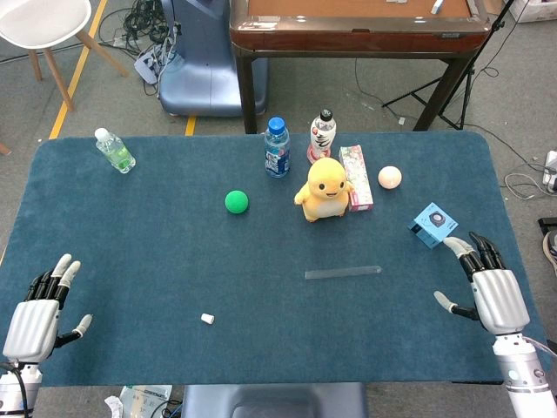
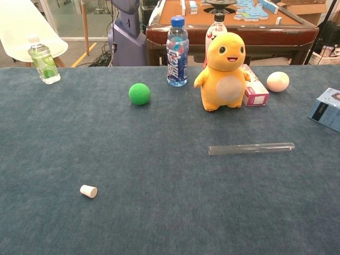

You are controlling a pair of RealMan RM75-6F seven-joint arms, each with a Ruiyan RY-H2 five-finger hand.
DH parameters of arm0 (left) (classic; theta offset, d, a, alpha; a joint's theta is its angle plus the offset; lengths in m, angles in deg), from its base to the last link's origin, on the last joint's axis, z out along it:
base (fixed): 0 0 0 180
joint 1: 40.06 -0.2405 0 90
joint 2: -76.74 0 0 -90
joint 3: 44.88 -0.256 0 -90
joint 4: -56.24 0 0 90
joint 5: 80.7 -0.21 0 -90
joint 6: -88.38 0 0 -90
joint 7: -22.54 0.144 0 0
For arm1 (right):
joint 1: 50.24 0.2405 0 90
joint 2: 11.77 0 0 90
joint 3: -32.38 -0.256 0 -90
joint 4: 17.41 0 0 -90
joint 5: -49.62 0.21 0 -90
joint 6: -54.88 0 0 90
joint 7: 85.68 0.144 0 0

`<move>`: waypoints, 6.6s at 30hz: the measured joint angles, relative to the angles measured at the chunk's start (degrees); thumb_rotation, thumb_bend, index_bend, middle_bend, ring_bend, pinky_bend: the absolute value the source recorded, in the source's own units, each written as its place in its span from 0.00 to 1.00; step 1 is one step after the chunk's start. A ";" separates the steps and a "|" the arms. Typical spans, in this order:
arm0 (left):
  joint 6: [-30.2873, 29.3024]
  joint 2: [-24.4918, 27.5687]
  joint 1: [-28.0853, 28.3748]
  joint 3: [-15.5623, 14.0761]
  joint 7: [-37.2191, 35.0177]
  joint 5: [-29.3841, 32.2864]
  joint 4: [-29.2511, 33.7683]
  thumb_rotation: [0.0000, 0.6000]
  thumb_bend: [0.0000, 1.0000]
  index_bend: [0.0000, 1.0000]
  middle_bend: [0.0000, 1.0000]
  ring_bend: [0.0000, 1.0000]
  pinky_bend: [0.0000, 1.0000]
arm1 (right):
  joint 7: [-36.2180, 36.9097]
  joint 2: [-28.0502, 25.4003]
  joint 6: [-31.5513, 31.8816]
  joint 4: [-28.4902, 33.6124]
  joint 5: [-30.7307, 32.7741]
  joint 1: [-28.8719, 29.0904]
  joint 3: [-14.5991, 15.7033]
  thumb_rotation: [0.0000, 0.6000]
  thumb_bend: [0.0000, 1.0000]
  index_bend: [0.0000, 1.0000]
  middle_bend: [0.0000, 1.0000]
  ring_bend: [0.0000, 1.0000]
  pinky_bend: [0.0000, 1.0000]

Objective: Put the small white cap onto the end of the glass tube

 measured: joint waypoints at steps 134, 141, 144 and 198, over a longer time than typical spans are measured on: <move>44.85 2.85 36.14 -9.60 4.35 -4.68 2.76 1.00 0.65 0.18 1.00 1.00 0.97 | -1.71 -0.78 -1.59 1.10 5.88 1.96 -3.79 1.00 0.18 0.09 0.22 0.08 0.06; 41.04 2.33 35.37 -9.29 2.10 -6.72 2.43 1.00 0.49 0.19 1.00 1.00 0.97 | -1.75 -0.90 -1.33 1.27 5.63 1.84 -3.77 1.00 0.18 0.09 0.22 0.08 0.06; 37.54 0.70 34.68 -8.86 0.64 -8.68 0.33 1.00 0.30 0.26 1.00 1.00 0.97 | -1.73 -0.98 -1.22 1.27 5.69 1.73 -3.78 1.00 0.18 0.09 0.22 0.08 0.06; 33.49 -13.29 34.74 -6.90 1.53 -9.20 -15.52 1.00 0.20 0.50 1.00 1.00 0.99 | -2.28 -1.47 -0.63 1.80 6.52 0.61 -3.77 1.00 0.18 0.09 0.22 0.08 0.06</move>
